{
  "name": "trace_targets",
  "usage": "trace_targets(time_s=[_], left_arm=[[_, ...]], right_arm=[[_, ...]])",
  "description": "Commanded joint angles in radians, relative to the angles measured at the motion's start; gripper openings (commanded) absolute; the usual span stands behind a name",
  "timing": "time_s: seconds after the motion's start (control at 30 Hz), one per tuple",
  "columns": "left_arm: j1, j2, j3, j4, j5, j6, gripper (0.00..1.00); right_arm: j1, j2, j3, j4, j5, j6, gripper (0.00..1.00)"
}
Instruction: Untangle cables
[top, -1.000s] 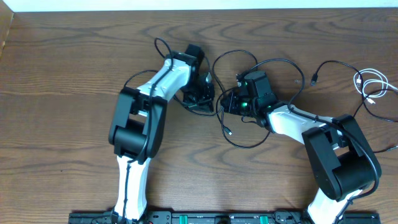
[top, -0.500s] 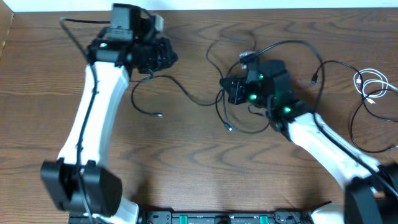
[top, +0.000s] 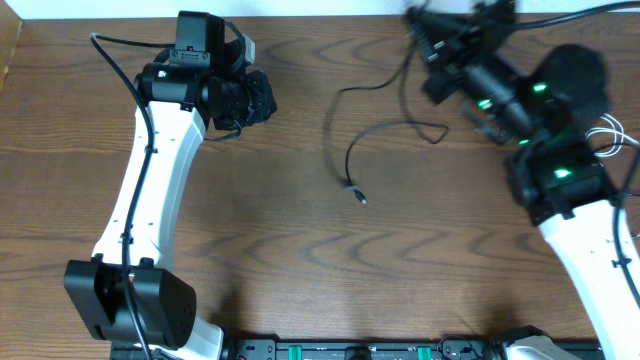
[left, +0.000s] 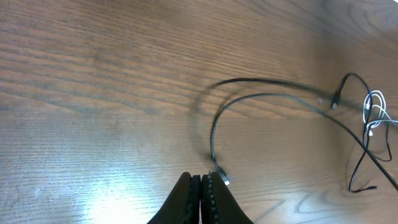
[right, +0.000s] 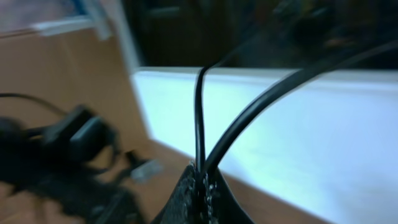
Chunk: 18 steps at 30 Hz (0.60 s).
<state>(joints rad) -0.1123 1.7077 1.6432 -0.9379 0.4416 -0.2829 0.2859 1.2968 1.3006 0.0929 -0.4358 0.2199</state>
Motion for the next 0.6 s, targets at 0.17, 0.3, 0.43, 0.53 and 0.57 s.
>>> trace_targets(time_s=[0.17,0.3,0.43,0.53,0.57], left_arm=[[0.001,0.012,0.000,-0.004,-0.010,0.019,0.08],[0.000,0.012,0.000,-0.003,-0.010,0.019,0.08],[0.000,0.012,0.000,-0.003,-0.009,0.019,0.08],[0.000,0.012,0.000,-0.004,-0.009,0.019,0.08],[0.000,0.012,0.000,-0.004,-0.009,0.019,0.08]], right_arm=[[-0.270,-0.004,0.017,-0.061,0.112,0.023,0.01],[-0.350,-0.003,0.016,-0.121,0.112,0.051,0.01],[-0.393,-0.002,0.016,-0.252,0.202,-0.063,0.01],[-0.399,0.006,0.016,-0.362,0.253,-0.116,0.01],[-0.399,0.013,0.016,-0.404,0.254,-0.140,0.01]])
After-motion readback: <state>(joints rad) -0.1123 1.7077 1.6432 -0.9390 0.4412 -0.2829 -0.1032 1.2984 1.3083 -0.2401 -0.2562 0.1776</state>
